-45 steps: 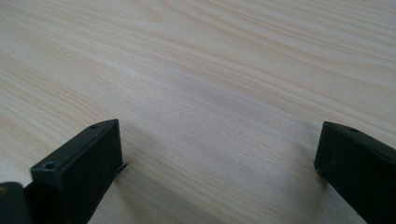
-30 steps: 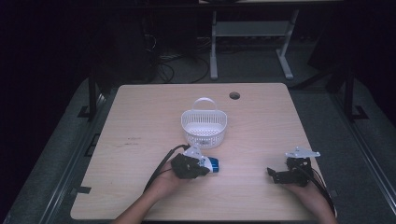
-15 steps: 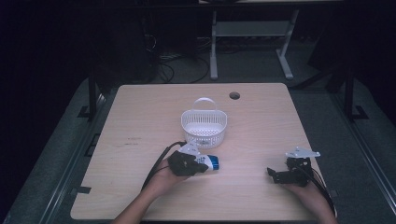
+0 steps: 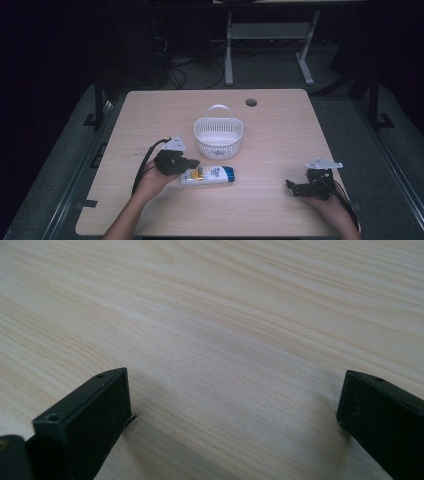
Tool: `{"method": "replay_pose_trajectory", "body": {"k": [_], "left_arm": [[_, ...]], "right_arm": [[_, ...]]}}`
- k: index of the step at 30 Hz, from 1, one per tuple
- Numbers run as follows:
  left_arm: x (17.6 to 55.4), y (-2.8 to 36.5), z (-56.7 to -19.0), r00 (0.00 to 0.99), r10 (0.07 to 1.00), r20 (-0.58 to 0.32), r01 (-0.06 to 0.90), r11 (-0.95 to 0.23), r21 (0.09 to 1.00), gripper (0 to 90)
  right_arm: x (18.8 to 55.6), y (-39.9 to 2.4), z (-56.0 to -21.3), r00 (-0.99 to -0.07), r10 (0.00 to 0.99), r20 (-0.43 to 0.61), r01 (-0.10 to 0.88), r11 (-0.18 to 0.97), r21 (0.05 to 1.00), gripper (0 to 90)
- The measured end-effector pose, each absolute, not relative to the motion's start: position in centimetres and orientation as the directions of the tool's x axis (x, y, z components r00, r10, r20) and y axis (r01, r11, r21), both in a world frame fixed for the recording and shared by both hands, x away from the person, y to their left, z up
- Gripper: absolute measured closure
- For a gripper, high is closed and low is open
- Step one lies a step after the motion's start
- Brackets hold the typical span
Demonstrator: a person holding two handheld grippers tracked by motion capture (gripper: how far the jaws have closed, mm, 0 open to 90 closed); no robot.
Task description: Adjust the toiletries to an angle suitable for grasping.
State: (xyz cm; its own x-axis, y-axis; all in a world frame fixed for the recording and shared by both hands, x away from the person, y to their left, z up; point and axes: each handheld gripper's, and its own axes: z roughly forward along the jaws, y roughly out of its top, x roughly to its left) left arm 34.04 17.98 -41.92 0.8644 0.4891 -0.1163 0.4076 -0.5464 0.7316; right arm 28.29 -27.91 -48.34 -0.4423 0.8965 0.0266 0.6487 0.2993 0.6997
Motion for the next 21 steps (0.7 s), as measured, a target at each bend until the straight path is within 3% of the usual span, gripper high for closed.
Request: {"method": "replay_pose_trajectory", "body": {"k": [21], "left_arm": [[36.0, 18.6, -44.9, 0.83, 0.546, -0.118, 0.475, -0.578, 0.663, 90.0]], "right_arm": [[28.3, -27.9, -48.3, -0.442, 0.897, 0.027, 0.649, 0.299, 0.7, 0.5]]}}
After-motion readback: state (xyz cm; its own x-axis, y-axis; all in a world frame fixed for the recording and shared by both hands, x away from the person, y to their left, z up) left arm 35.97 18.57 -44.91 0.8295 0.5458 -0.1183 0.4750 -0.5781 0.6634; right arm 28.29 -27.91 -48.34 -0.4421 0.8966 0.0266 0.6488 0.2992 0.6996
